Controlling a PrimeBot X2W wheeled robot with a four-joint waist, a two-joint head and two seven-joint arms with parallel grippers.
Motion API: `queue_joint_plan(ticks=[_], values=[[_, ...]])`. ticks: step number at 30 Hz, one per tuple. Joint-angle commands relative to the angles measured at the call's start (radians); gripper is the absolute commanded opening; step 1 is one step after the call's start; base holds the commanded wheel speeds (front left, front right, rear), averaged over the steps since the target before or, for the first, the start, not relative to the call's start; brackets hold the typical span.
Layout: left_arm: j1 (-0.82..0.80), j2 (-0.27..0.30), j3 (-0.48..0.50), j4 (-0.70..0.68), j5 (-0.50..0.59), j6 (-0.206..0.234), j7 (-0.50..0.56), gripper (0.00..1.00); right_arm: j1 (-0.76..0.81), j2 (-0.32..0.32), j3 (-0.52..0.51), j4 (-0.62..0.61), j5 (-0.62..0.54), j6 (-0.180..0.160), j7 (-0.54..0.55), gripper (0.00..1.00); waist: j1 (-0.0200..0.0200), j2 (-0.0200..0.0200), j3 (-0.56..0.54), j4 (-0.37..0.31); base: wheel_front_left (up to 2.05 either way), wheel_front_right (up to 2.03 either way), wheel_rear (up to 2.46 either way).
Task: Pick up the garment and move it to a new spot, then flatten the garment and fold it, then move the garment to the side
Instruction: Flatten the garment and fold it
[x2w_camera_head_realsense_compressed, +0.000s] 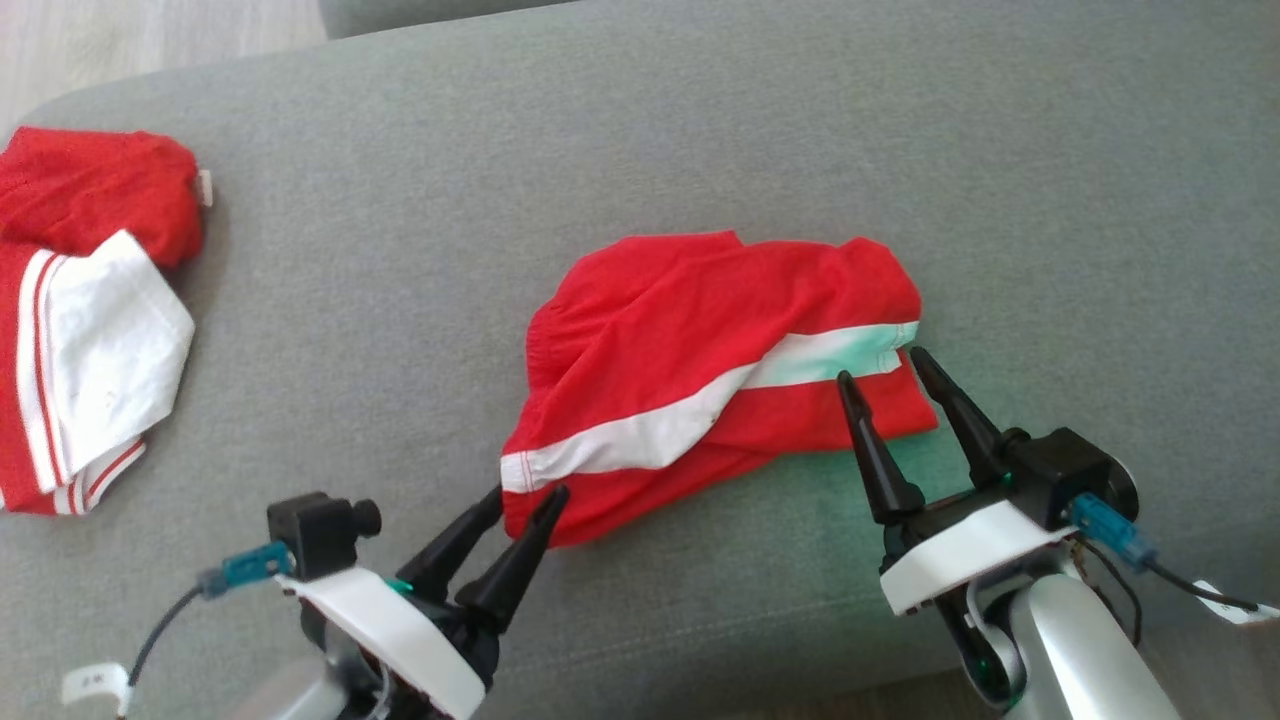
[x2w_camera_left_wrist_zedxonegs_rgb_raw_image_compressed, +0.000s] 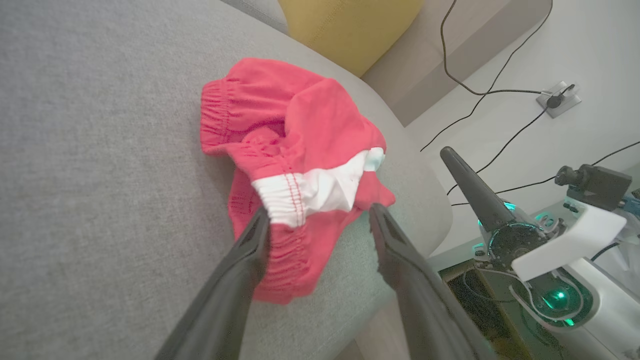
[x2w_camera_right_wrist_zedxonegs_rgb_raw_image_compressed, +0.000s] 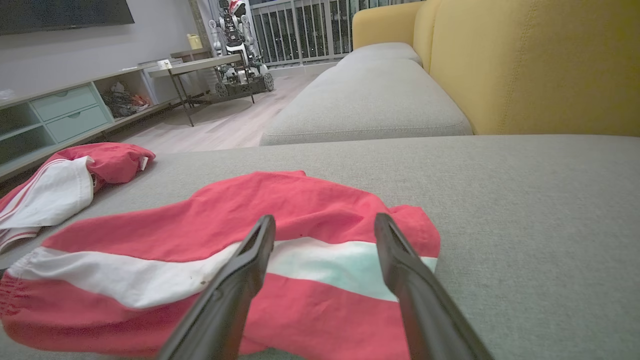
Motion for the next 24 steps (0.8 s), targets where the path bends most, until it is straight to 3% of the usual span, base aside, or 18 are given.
queue_joint_plan(ticks=[1, 9, 11, 12, 14, 15, 20, 24], values=[[-0.06, 0.037, 0.028, -0.023, -0.004, -0.006, -0.016, 1.0, -0.022, 0.001, 0.023, -0.027, 0.001, 0.0, -0.009, 1.0, 0.0, 0.0, -0.001, -0.005, 0.0, 0.0, 0.0], [-0.087, 0.072, -0.003, -0.005, -0.073, -0.006, -0.045, 1.0, 0.006, 0.001, 0.024, -0.032, 0.005, 0.0, -0.009, 1.0, 0.0, 0.0, -0.006, -0.034, 0.0, 0.0, 0.0], [-0.089, 0.077, -0.004, 0.001, -0.086, -0.006, -0.051, 0.77, 0.011, 0.001, 0.022, -0.032, 0.003, 0.0, -0.009, 1.0, 0.0, 0.0, -0.008, -0.038, 0.0, 0.0, 0.0], [-0.09, 0.078, -0.005, 0.004, -0.092, -0.006, -0.053, 0.48, 0.013, 0.001, 0.021, -0.033, 0.003, 0.0, -0.009, 1.0, 0.0, 0.0, -0.008, -0.039, 0.0, 0.0, 0.0], [-0.094, 0.08, -0.008, 0.009, -0.099, -0.006, -0.056, 0.04, 0.015, 0.001, 0.019, -0.033, 0.002, 0.0, -0.009, 1.0, 0.0, 0.0, -0.009, -0.039, 0.0, 0.0, 0.0], [-0.096, 0.08, -0.009, 0.011, -0.103, -0.006, -0.058, 0.0, 0.016, 0.001, 0.018, -0.034, 0.001, 0.0, -0.009, 1.0, 0.0, 0.0, -0.008, -0.038, 0.0, 0.0, 0.0], [-0.104, 0.085, -0.008, 0.023, -0.093, -0.006, -0.064, 0.0, 0.005, 0.001, 0.002, -0.02, 0.016, 0.0, -0.009, 1.0, 0.0, 0.0, -0.007, -0.018, 0.0, 0.0, 0.0], [-0.095, 0.076, 0.035, 0.038, -0.069, -0.006, -0.065, 0.0, -0.04, 0.001, -0.044, 0.088, 0.057, 0.0, -0.009, 1.0, 0.0, 0.0, -0.013, 0.001, 0.0, 0.0, 0.0]])
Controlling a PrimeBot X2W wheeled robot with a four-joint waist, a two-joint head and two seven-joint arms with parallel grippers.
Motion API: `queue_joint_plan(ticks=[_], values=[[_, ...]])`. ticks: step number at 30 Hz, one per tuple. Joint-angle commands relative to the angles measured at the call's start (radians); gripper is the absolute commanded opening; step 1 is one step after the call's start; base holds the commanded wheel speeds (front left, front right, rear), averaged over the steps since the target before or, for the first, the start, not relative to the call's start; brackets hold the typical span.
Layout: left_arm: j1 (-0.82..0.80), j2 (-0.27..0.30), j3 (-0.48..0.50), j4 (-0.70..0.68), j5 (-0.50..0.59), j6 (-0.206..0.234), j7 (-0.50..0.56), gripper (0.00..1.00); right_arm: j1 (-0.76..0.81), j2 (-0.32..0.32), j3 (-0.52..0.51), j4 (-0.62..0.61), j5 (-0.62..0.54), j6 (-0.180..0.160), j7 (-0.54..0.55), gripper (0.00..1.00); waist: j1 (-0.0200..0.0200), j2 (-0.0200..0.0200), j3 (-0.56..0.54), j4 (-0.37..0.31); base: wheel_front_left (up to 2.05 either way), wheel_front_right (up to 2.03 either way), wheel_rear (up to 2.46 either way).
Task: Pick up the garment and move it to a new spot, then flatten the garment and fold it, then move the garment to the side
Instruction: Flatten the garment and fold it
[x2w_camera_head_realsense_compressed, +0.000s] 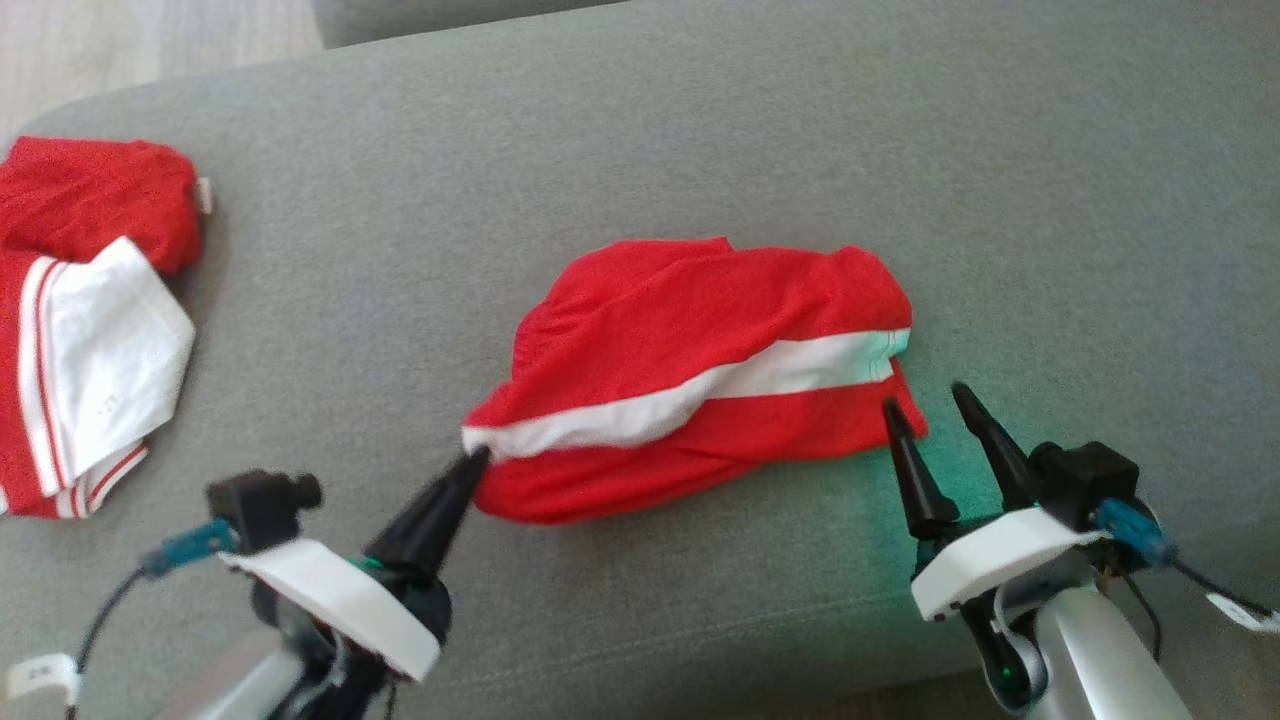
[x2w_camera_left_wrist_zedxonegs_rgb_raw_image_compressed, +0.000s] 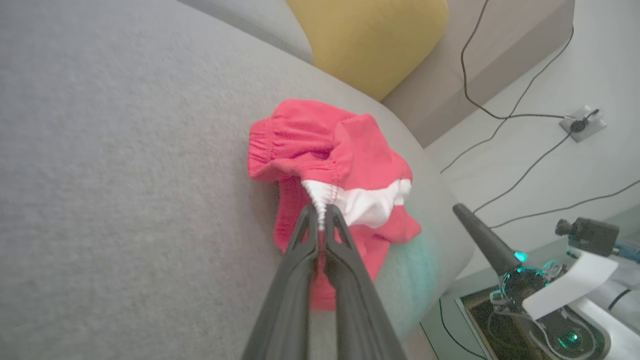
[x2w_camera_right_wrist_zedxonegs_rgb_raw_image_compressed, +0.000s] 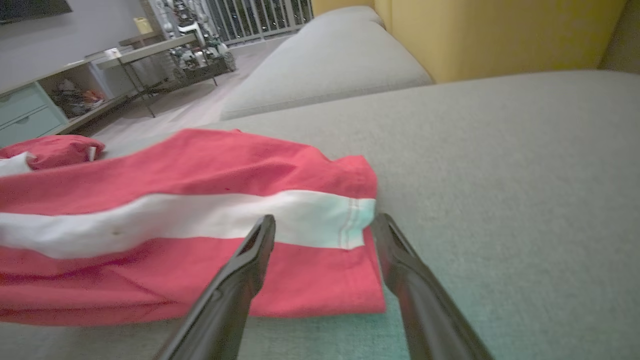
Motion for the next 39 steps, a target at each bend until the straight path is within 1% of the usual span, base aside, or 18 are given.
queue_joint_plan(ticks=[1, 5, 8, 13, 19, 20, 21, 24, 30, 35, 39], values=[[-0.032, 0.021, 0.067, -0.02, 0.014, -0.006, -0.013, 0.0, -0.057, 0.001, 0.015, 0.023, 0.02, 0.0, -0.009, 1.0, 0.0, 0.0, -0.004, 0.011, 0.0, 0.0, 0.0], [-0.01, -0.002, 0.109, -0.006, 0.048, -0.006, -0.013, 0.0, -0.164, 0.001, 0.009, 0.217, 0.004, 0.0, -0.009, 1.0, 0.0, 0.0, -0.009, 0.03, 0.0, 0.0, 0.0], [-0.003, -0.018, 0.13, 0.0, 0.065, -0.006, -0.013, 0.0, -0.24, 0.001, 0.02, 0.327, 0.007, 0.0, -0.009, 1.0, 0.0, 0.0, -0.008, 0.041, 0.0, 0.0, 0.0], [-0.01, -0.033, 0.142, 0.009, 0.082, -0.006, -0.013, 0.0, -0.322, 0.001, 0.031, 0.434, 0.003, 0.0, -0.009, 1.0, 0.0, 0.0, 0.004, 0.059, 0.0, 0.0, 0.0], [-0.022, -0.035, 0.14, 0.021, 0.084, -0.006, -0.013, 0.0, -0.374, 0.001, 0.076, 0.541, 0.076, 0.0, -0.009, 1.0, 0.0, 0.0, 0.016, 0.068, 0.0, 0.0, 0.0], [-0.024, -0.035, 0.141, 0.023, 0.084, -0.006, -0.013, 0.0, -0.379, 0.001, 0.092, 0.553, 0.099, 0.0, -0.009, 0.86, 0.0, 0.0, 0.017, 0.068, 0.0, 0.0, 0.0], [-0.025, -0.035, 0.142, 0.024, 0.084, -0.006, -0.013, 0.0, -0.385, 0.001, 0.108, 0.56, 0.119, 0.0, -0.009, 0.69, 0.0, 0.0, 0.018, 0.067, 0.0, 0.0, 0.0], [-0.026, -0.035, 0.146, 0.027, 0.085, -0.006, -0.013, 0.0, -0.397, 0.001, 0.135, 0.535, 0.132, 0.0, -0.009, 0.0, 0.0, 0.0, 0.018, 0.062, 0.0, 0.0, 0.0], [-0.021, -0.042, 0.177, 0.03, 0.103, -0.006, -0.013, 0.0, -0.367, 0.001, 0.122, 0.451, 0.104, 0.0, -0.009, 0.0, 0.0, 0.0, 0.002, 0.05, 0.0, 0.0, 0.0], [-0.001, -0.062, 0.251, 0.013, 0.128, -0.006, -0.014, 0.0, -0.328, 0.001, 0.058, 0.336, 0.035, 0.0, -0.009, 0.0, 0.0, 0.0, -0.023, 0.034, 0.0, 0.0, 0.0], [0.002, -0.078, 0.3, -0.03, 0.114, -0.006, -0.014, 0.0, -0.306, 0.001, 0.015, 0.232, 0.009, 0.0, -0.009, 0.0, 0.0, 0.0, -0.048, 0.02, 0.0, 0.0, 0.0]])
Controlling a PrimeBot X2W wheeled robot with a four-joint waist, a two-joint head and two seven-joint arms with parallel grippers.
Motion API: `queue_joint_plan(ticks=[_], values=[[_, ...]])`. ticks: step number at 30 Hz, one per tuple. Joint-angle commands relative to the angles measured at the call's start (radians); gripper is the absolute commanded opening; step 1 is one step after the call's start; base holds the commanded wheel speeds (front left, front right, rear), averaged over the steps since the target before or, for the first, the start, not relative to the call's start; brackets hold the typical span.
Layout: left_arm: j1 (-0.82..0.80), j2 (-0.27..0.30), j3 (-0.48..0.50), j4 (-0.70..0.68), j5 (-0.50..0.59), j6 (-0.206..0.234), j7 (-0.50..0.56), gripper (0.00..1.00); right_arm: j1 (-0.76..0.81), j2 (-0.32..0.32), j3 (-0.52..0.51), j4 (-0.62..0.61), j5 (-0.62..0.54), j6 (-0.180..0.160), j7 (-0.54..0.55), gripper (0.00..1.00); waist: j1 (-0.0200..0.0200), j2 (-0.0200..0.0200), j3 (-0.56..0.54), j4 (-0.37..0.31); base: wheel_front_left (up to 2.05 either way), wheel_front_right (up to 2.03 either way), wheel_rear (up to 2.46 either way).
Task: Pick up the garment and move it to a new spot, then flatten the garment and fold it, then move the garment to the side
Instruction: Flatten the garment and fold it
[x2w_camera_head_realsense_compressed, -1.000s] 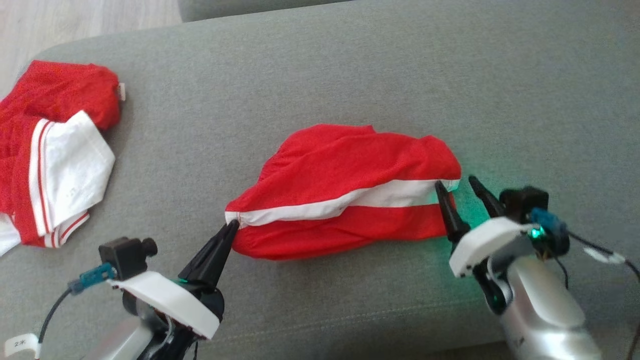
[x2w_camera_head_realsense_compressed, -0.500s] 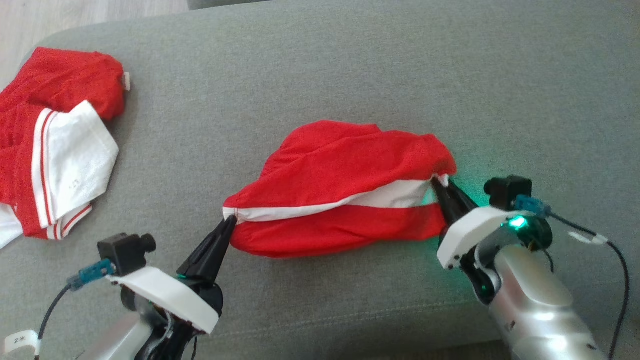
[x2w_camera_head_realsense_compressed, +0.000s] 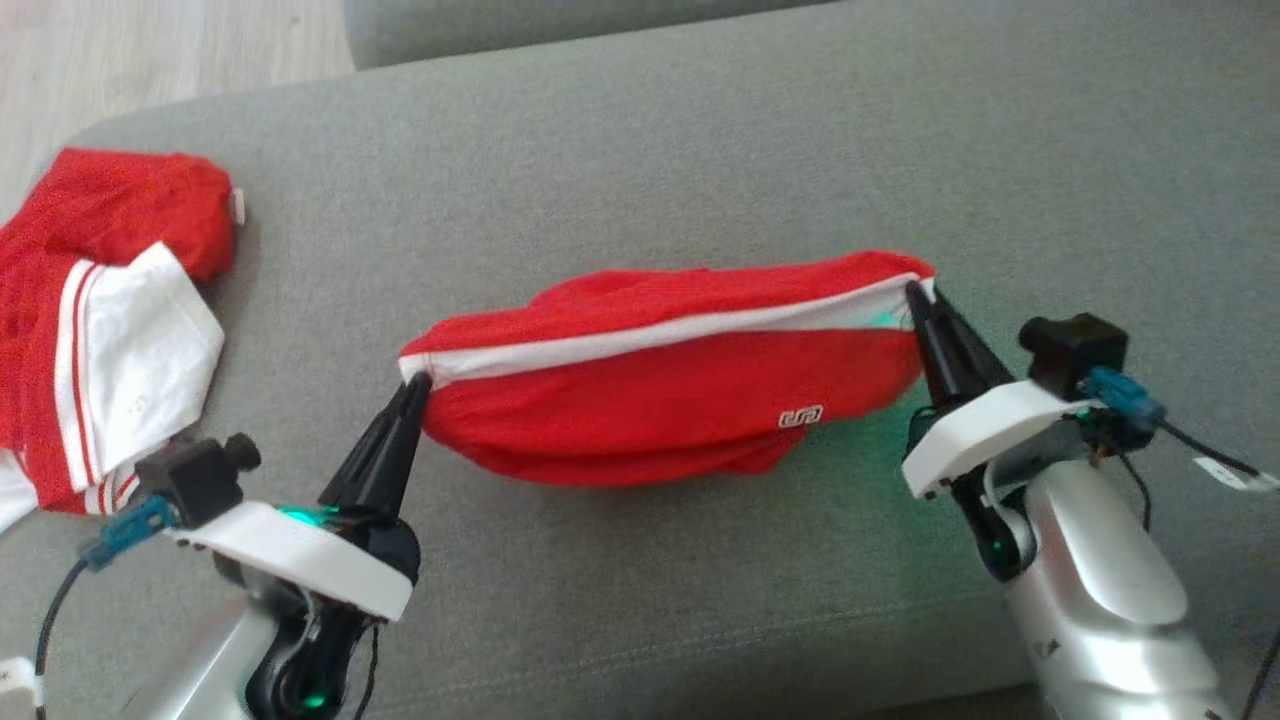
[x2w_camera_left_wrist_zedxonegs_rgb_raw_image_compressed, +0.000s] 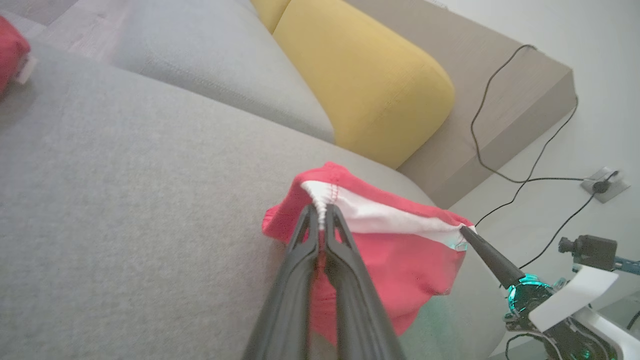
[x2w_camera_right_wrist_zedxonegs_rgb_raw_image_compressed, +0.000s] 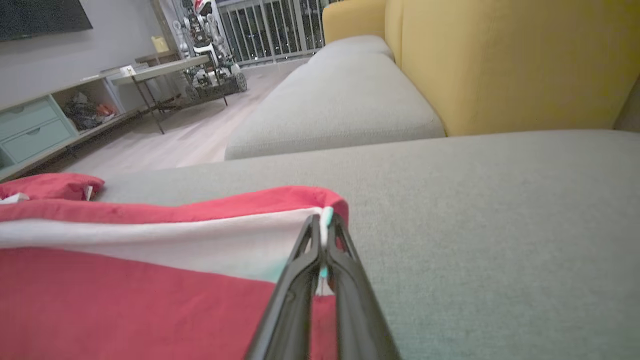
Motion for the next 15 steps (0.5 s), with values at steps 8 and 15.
queue_joint_plan(ticks=[8, 15], values=[[-0.194, 0.096, 0.035, -0.158, -0.157, -0.006, 0.047, 0.0, -0.081, 0.003, -0.03, -0.19, 0.051, 0.0, 0.071, 0.0, 0.0, 0.0, -0.075, -0.027, 0.0, 0.0, 0.0], [-0.381, 0.096, -0.02, -0.187, -0.238, -0.006, 0.182, 0.0, -0.073, -0.017, -0.066, -0.385, 0.089, 0.0, 0.333, 0.0, 0.0, 0.0, -0.114, 0.025, 0.0, 0.0, 0.0]])
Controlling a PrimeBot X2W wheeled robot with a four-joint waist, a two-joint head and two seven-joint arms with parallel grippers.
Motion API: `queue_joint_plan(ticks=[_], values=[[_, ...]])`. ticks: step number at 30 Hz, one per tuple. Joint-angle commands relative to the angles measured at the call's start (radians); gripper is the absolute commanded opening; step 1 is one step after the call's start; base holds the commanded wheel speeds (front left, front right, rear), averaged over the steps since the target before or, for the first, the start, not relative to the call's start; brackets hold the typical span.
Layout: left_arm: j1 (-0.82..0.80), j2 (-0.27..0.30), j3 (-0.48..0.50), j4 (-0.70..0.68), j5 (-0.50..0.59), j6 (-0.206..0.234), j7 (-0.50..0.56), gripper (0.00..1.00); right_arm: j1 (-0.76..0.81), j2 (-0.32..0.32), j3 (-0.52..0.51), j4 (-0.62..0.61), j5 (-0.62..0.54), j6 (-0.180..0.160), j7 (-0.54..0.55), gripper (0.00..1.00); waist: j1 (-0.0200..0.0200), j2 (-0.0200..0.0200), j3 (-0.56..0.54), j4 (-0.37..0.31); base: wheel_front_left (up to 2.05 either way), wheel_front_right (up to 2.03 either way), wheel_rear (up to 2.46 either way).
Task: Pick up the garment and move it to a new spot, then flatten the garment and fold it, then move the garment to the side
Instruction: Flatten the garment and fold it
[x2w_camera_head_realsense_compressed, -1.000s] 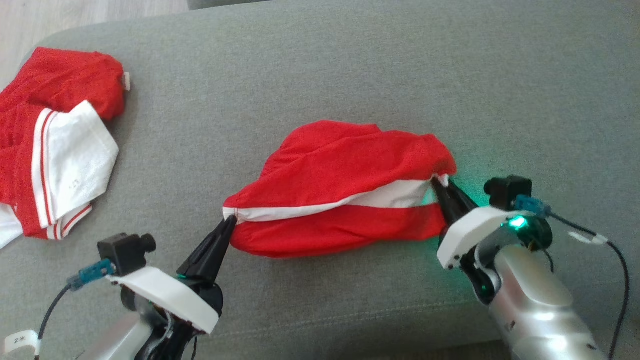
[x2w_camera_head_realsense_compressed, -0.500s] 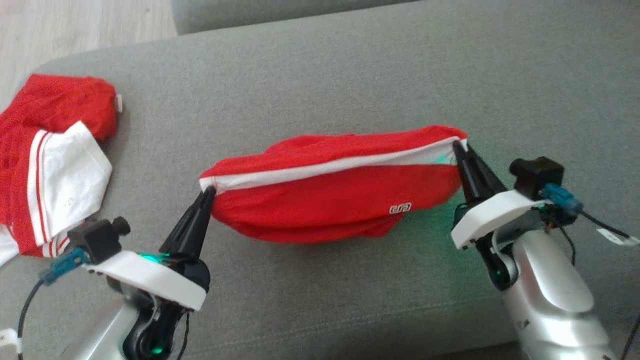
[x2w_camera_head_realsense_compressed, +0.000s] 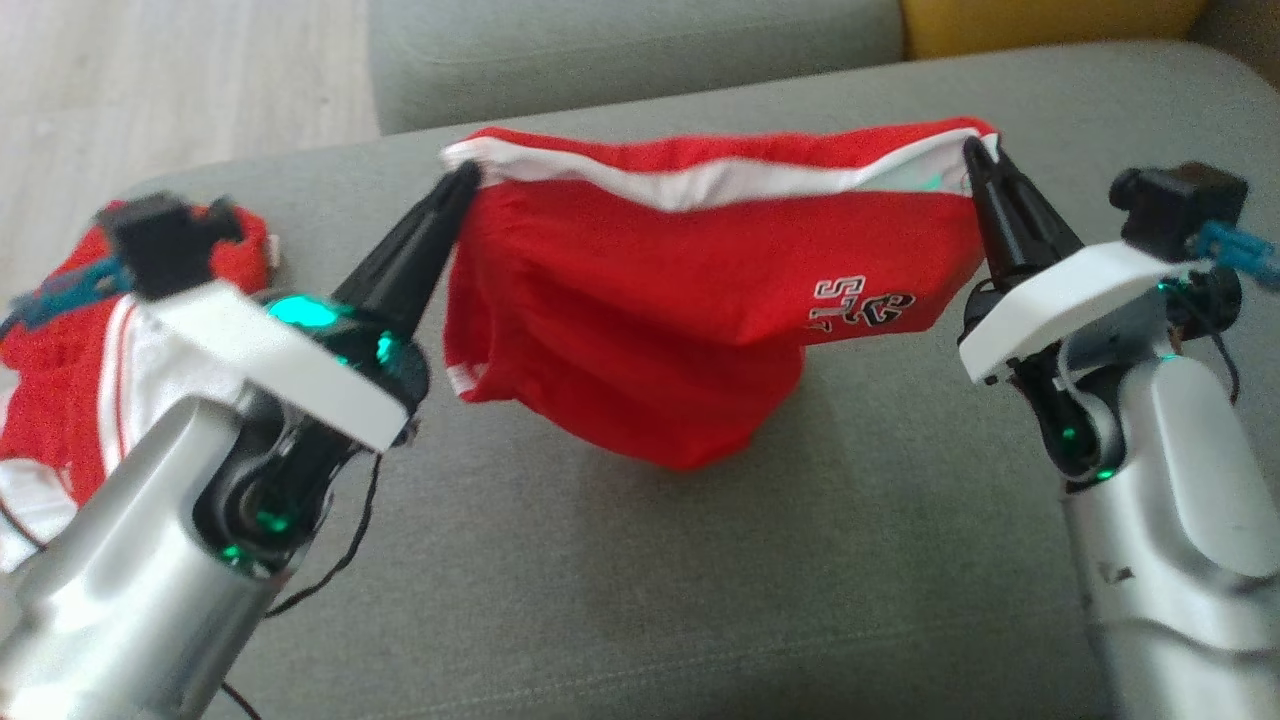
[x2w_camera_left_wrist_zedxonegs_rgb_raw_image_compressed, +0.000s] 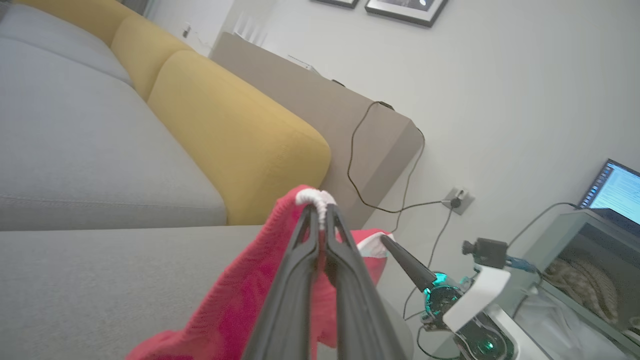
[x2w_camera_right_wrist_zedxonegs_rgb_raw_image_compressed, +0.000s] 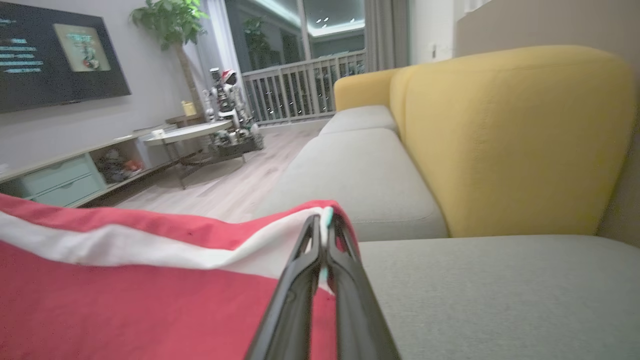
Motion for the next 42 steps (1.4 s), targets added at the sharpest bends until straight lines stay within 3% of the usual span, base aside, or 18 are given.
queue_joint_plan(ticks=[1, 2, 8, 13, 16, 21, 27, 30, 36, 42], values=[[-0.088, 0.022, 0.037, -0.02, -0.017, -0.006, 0.019, 0.0, -0.017, -0.01, 0.022, -0.071, 0.028, 0.0, 0.071, 0.0, 0.0, 0.0, -0.017, 0.02, 0.0, 0.0, 0.0], [-0.088, 0.022, 0.037, -0.02, -0.017, -0.006, 0.019, 0.0, -0.017, -0.01, 0.022, -0.071, 0.028, 0.0, 0.071, 0.0, 0.0, 0.0, -0.017, 0.02, 0.0, 0.0, 0.0], [-0.244, 0.021, 0.046, 0.039, -0.101, -0.006, 0.111, 0.0, -0.116, -0.039, 0.023, -0.154, 0.124, 0.0, 0.333, 0.0, 0.0, 0.0, 0.027, -0.006, 0.0, 0.0, 0.0], [-0.401, 0.045, 0.058, 0.14, -0.106, -0.006, 0.18, 0.0, -0.297, -0.015, -0.036, -0.075, 0.158, 0.0, 0.47, 0.0, 0.0, 0.0, 0.125, -0.034, 0.0, 0.0, 0.0], [-0.502, 0.056, 0.061, 0.198, -0.087, -0.006, 0.195, 0.0, -0.428, -0.002, -0.063, -0.016, 0.129, 0.0, 0.489, 0.0, 0.0, 0.0, 0.2, -0.05, 0.0, 0.0, 0.0], [-0.699, 0.076, 0.051, 0.27, 0.01, -0.006, 0.13, 0.0, -0.659, 0.014, -0.096, 0.07, 0.003, 0.0, 0.388, 0.0, 0.0, 0.0, 0.34, -0.068, 0.0, 0.0, 0.0], [-0.93, 0.096, -0.007, 0.313, 0.173, -0.006, -0.128, 0.0, -0.91, 0.02, -0.162, 0.169, -0.163, 0.0, 0.087, 0.0, 0.0, 0.0, 0.485, -0.077, 0.0, 0.0, 0.0], [-0.974, 0.106, -0.051, 0.285, 0.196, -0.006, -0.184, 0.0, -0.975, 0.02, -0.166, 0.214, -0.2, 0.0, -0.028, 0.0, 0.0, 0.0, 0.533, -0.072, 0.0, 0.0, 0.0], [-0.828, 0.134, -0.122, 0.175, 0.248, -0.006, -0.191, 0.0, -0.884, 0.021, -0.114, 0.282, -0.184, 0.0, -0.101, 0.0, 0.0, 0.0, 0.558, -0.068, 0.0, 0.0, 0.0], [-0.524, 0.139, -0.147, 0.08, 0.337, -0.006, -0.191, 0.0, -0.588, 0.021, -0.035, 0.222, -0.093, 0.0, -0.113, 0.0, 0.0, 0.0, 0.513, -0.072, 0.0, 0.0, 0.0]])
